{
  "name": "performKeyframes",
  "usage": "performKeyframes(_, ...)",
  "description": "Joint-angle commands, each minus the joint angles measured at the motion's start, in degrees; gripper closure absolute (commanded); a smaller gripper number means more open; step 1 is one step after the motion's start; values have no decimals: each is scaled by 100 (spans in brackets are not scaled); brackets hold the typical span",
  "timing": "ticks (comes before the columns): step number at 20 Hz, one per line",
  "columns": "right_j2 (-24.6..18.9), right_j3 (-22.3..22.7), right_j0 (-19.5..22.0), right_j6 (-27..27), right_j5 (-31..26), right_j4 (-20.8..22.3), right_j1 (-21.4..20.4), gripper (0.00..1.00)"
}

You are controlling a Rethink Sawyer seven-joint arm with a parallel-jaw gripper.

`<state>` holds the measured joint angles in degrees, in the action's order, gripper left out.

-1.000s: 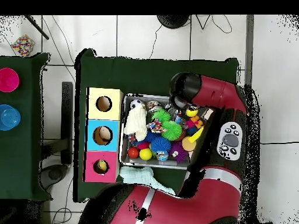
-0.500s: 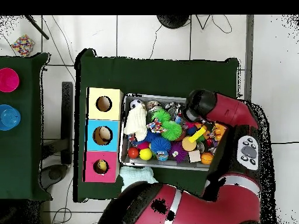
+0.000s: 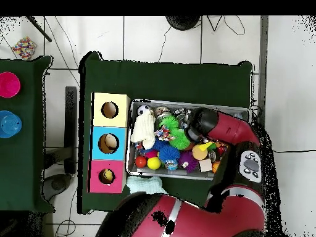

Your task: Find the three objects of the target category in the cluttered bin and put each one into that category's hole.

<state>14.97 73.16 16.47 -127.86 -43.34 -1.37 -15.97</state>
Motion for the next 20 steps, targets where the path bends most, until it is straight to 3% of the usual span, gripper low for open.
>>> performKeyframes(1,-130,1092,-535,-2679,291,-1079,50,0)
performKeyframes(7,-188,1305,-680,-3156,1007,-1869,193,0)
performKeyframes(13,-262,1298,-670,-3192,1150,-2140,103,0)
performKeyframes(17,-441,1205,-559,-2987,1142,-2233,-152,0)
performKeyframes(20,-785,1182,-355,-2559,1617,-2236,-274,0)
